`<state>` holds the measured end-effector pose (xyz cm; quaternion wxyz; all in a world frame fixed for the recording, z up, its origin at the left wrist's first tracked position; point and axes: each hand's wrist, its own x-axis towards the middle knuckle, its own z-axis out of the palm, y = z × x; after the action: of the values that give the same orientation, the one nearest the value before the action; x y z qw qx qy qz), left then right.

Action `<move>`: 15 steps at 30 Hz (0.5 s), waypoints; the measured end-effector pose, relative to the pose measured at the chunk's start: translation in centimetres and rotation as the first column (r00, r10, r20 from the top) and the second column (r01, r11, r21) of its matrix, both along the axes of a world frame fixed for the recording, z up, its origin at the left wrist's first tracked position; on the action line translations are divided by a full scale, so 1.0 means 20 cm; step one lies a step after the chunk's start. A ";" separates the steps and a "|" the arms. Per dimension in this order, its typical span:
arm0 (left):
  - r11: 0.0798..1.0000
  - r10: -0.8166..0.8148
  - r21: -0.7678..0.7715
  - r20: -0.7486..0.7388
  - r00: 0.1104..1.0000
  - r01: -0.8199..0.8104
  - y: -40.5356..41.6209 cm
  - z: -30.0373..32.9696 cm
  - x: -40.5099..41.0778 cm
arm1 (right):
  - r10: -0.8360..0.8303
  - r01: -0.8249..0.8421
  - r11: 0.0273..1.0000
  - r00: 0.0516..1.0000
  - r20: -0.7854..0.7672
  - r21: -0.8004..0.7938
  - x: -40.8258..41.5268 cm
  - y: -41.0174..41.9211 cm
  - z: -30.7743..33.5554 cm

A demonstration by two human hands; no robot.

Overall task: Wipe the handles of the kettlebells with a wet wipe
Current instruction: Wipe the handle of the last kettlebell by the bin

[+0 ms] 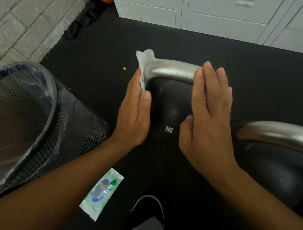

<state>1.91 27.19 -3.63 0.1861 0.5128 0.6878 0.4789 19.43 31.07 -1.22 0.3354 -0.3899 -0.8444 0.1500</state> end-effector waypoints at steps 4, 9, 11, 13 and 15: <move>0.987 0.155 -0.090 0.335 0.929 -0.132 0.10 0.08 -0.04 | 0.001 -0.001 1.000 1.000 0.007 0.010 0.00 0.00 0.00; 0.975 0.192 -0.198 0.535 0.823 -0.099 0.14 0.06 -0.07 | -0.017 0.016 0.999 0.999 0.027 0.038 -0.01 0.00 -0.01; 0.981 0.165 -0.177 0.537 0.827 -0.080 0.15 0.08 -0.06 | -0.024 0.022 0.998 0.999 0.031 0.057 0.00 0.00 -0.02; 0.991 0.127 -0.111 0.529 0.839 -0.080 0.16 0.13 -0.06 | -0.028 0.025 0.998 0.999 0.042 0.061 0.00 0.00 -0.02; 0.996 0.089 -0.044 0.515 0.853 -0.077 0.20 0.19 -0.06 | -0.039 0.036 0.997 0.998 0.054 0.065 0.00 0.00 -0.02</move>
<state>0.80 31.09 0.10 0.3483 0.3336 0.6394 0.5988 19.40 31.13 -1.59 0.3271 -0.3986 -0.8503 0.1058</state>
